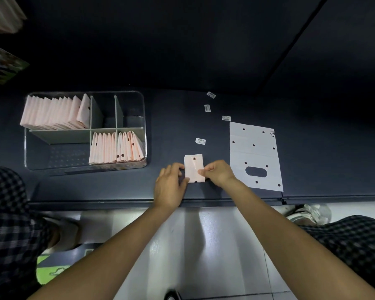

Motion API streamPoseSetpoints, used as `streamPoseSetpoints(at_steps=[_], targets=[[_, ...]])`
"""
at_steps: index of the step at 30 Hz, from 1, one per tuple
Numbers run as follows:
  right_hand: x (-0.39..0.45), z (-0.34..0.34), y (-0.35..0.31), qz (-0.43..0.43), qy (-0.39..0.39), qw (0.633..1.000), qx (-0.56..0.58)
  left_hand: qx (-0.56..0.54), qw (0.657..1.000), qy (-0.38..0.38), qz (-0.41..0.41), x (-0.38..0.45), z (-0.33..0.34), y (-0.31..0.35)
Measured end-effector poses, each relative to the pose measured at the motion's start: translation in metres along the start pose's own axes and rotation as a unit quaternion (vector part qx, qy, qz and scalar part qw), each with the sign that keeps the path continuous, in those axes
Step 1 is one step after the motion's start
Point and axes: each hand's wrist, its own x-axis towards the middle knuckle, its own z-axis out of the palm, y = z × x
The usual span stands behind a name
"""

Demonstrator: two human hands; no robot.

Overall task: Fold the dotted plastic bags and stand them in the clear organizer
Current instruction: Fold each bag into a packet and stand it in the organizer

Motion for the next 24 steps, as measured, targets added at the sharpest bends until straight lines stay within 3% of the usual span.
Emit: streamPoseSetpoints(at_steps=[2,4,7,12,15,17,19,21,24], targets=[[0.002,-0.001,-0.002,0.008,-0.006,1.000,-0.009,0.090,0.987,0.018,0.129,-0.009,0.000,0.000],[0.003,-0.001,-0.001,0.010,-0.006,1.000,-0.010,0.168,0.962,-0.030,0.215,-0.018,0.004,-0.001],[0.004,-0.001,-0.002,0.010,-0.007,1.000,0.004,0.265,0.927,-0.165,0.210,-0.028,0.012,-0.006],[0.001,0.001,-0.004,0.027,-0.005,1.000,-0.006,0.315,0.906,-0.212,0.189,-0.028,0.008,-0.007],[-0.010,0.003,-0.009,-0.006,0.132,0.991,-0.027,0.338,0.892,-0.223,0.203,-0.028,0.006,-0.007],[-0.016,0.004,-0.015,-0.077,0.197,0.976,0.044,0.339,0.891,-0.225,0.201,-0.028,0.006,-0.008],[-0.020,0.009,-0.022,-0.136,0.099,0.975,0.148,0.332,0.894,-0.223,0.201,-0.028,0.005,-0.009],[-0.021,0.018,-0.029,-0.130,-0.036,0.967,0.215,0.327,0.897,-0.222,0.200,-0.028,0.006,-0.009],[-0.011,0.021,-0.032,-0.093,-0.070,0.957,0.265,0.326,0.897,-0.220,0.200,-0.027,0.009,-0.009]])
